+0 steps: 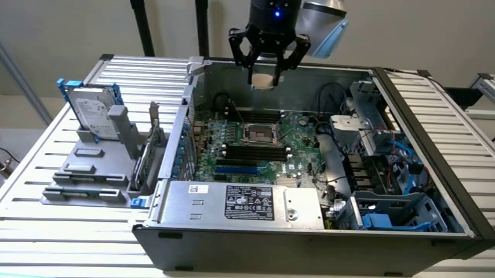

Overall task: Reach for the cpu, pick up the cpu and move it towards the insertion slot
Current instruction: 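Pick up the cpu and move it towards the insertion slot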

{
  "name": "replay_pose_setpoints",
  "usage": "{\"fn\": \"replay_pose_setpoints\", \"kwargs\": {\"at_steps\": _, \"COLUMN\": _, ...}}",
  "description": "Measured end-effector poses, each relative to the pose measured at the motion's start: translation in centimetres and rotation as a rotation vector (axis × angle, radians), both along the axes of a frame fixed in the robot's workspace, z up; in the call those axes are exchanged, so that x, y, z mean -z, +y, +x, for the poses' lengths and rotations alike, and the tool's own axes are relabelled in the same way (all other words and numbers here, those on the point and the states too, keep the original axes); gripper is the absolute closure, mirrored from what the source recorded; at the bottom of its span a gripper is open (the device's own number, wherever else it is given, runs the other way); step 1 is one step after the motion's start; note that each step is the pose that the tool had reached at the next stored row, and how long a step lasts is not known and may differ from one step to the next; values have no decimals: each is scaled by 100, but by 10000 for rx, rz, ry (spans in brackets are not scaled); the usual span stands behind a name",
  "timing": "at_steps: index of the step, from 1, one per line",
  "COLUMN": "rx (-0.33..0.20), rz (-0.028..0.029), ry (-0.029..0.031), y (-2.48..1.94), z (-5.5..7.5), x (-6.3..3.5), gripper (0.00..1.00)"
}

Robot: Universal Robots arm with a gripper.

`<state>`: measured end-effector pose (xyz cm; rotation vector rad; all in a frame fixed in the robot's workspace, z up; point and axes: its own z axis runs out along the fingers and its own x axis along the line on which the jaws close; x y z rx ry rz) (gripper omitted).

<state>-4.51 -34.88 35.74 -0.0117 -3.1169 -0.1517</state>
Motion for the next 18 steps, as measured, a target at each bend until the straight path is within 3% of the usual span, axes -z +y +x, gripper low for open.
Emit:
{"fn": "replay_pose_setpoints", "kwargs": {"at_steps": 3, "rx": 1, "rz": -4, "ry": -1, "y": 90, "z": 70, "x": 9, "gripper": 45}}
{"fn": "replay_pose_setpoints", "kwargs": {"at_steps": 6, "rx": 0, "rz": -51, "ry": -1, "y": 139, "z": 123, "x": 16, "gripper": 45}}
{"fn": "replay_pose_setpoints", "kwargs": {"at_steps": 18, "rx": 0, "rz": -67, "ry": -1, "y": 141, "z": 128, "x": 20, "gripper": 45}}
